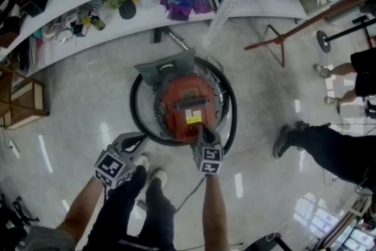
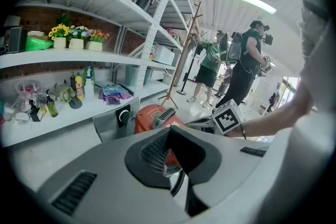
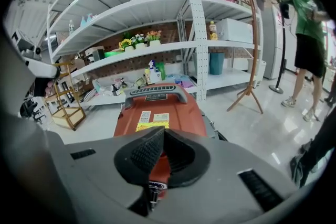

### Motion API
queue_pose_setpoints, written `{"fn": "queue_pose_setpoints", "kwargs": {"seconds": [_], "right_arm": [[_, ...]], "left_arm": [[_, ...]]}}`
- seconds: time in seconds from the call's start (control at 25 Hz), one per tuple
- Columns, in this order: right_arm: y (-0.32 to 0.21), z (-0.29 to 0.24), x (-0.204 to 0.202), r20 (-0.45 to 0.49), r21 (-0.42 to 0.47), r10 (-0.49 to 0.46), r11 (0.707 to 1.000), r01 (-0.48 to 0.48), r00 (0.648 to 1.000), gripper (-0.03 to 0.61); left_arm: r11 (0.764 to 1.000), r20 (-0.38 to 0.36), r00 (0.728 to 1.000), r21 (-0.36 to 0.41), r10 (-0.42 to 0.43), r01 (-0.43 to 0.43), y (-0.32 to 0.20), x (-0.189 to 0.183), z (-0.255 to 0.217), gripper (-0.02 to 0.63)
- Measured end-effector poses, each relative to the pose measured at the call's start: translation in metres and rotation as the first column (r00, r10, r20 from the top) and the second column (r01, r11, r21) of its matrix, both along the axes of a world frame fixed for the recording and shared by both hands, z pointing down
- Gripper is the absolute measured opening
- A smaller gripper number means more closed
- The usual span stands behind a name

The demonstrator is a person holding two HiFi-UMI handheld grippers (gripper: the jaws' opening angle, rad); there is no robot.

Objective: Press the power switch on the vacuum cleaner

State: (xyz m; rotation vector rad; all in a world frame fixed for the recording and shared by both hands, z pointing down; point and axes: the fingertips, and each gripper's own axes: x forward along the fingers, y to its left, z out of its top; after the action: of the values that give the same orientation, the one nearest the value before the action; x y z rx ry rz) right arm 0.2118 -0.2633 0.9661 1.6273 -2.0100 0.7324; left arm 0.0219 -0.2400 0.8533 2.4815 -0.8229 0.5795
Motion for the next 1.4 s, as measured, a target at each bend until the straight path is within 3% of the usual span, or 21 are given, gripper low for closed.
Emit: {"fn": "queue_pose_setpoints", "kwargs": {"seconds": [0.64, 1.4], "right_arm": [[0.001, 0.007, -0.002, -0.213, 0.002, -0.041, 0.999, 0.042, 0.976, 0.012], [0.0, 0.006, 0.001, -0.116, 0.023, 0.018, 1.0, -0.015, 0.993, 0.011]], "left_arm": [[1.0, -0.009, 1.0, -0.01, 0.003, -0.003, 0.005, 0.004, 0.001, 0.009], [1.0, -0.005, 1.0, -0.01, 0.002, -0.002, 0.009, 0.001, 0.005, 0.009]]}}
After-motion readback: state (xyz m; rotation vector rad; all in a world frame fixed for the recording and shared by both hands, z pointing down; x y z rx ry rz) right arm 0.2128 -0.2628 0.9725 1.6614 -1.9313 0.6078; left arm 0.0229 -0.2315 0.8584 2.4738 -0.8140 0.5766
